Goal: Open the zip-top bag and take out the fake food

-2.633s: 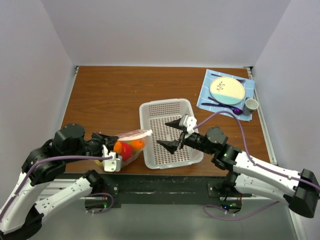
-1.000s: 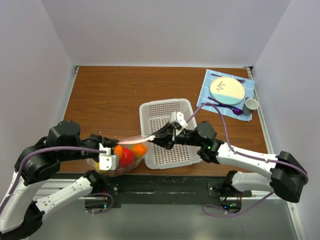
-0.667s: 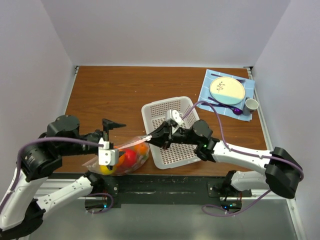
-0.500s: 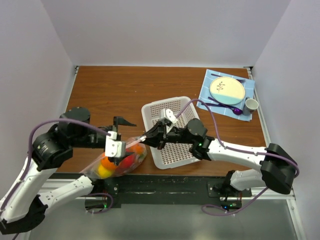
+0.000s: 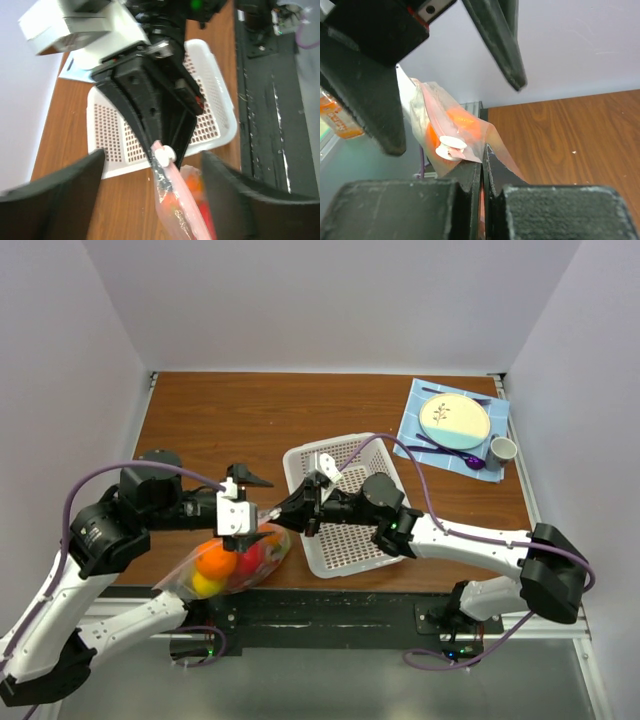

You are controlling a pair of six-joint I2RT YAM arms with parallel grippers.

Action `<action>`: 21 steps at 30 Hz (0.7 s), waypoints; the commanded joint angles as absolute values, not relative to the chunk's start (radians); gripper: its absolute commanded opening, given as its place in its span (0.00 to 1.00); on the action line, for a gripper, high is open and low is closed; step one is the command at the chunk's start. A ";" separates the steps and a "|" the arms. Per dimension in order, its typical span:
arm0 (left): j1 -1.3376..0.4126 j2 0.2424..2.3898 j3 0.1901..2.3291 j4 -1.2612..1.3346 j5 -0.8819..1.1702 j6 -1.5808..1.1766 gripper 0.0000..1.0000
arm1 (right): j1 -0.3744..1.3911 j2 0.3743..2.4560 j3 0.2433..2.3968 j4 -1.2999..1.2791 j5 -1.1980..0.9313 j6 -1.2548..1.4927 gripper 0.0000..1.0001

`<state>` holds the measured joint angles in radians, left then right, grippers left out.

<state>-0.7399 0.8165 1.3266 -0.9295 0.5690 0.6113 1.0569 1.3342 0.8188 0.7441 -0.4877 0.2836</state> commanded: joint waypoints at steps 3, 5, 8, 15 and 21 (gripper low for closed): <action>-0.736 0.841 1.342 -0.767 0.388 0.517 0.33 | 1.058 1.307 0.877 0.753 -0.442 0.255 0.00; -0.738 0.879 1.367 -0.797 0.420 0.520 0.26 | 1.058 1.316 0.890 0.752 -0.440 0.258 0.00; -0.736 0.911 1.406 -0.846 0.471 0.499 0.34 | 1.058 1.324 0.905 0.733 -0.422 0.253 0.00; -0.736 0.988 1.606 -1.063 0.545 0.554 0.89 | 1.060 1.353 0.969 0.655 -0.361 0.176 0.00; -0.736 0.971 1.634 -1.158 0.546 0.592 1.00 | 1.039 1.371 1.017 0.620 -0.333 0.161 0.00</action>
